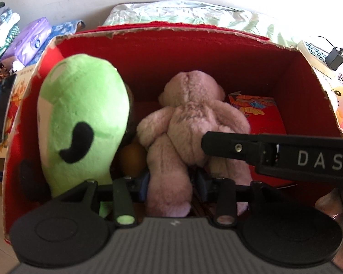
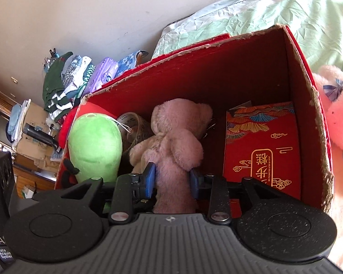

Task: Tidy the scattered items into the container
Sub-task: 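Lower the teddy bear into the red box with both grippers, then open both grippers to release the teddy bear inside the box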

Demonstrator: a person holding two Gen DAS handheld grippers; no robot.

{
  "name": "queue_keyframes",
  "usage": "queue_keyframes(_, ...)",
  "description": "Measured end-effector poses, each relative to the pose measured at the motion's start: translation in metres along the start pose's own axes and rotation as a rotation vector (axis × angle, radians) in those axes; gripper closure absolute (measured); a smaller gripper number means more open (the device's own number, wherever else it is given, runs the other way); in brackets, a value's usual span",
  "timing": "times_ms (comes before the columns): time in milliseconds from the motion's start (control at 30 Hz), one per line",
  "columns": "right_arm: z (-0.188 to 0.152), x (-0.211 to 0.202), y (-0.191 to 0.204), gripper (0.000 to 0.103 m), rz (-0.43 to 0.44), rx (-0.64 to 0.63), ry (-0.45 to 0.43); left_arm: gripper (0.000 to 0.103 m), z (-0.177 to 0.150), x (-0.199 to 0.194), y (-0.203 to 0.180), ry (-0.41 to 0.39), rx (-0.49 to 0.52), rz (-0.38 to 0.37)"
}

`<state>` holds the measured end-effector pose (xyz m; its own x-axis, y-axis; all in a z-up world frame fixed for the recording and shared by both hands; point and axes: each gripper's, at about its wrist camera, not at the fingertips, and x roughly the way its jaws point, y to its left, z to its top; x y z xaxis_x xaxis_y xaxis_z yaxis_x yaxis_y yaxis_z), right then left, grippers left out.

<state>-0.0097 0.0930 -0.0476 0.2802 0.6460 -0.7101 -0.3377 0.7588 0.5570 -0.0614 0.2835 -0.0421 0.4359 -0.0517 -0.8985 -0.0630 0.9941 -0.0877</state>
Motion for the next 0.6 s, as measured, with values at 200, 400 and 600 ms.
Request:
queue_keyframes(200, -0.0009, -0.0045, -0.0011, 0.066, -0.017, -0.005, -0.006, 0.061, -0.001, -0.002, 0.0014, 0.004, -0.004, -0.005)
queue_keyframes(400, -0.0022, -0.0046, -0.0016, 0.066, -0.022, -0.021, -0.016, 0.061, 0.0003, -0.0003, -0.0003, 0.01, -0.004, -0.002)
queue_keyframes(600, -0.0027, -0.0045, 0.0002, 0.067, -0.033, -0.041, -0.009, 0.061, 0.0003, 0.0012, -0.0034, 0.018, 0.005, 0.006)
